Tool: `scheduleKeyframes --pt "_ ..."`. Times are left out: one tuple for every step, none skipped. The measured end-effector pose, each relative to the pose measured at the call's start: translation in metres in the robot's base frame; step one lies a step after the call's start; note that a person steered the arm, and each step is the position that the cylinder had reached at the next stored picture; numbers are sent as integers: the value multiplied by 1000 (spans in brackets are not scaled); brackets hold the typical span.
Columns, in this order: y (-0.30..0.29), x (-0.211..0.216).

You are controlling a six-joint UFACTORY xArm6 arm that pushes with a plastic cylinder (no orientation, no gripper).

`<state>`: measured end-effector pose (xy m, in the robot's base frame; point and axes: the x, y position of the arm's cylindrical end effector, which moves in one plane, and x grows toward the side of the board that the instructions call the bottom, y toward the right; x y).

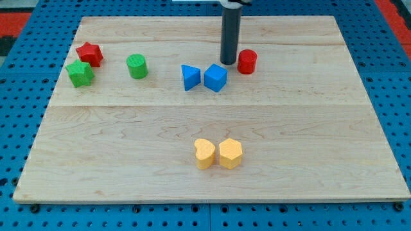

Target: Move the red circle towards the center right

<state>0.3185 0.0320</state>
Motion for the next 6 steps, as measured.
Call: scheduleKeyframes --pt "17 -8" --pt "74 13" --pt "122 35" --pt "102 31" --pt "65 33" --pt "75 56"
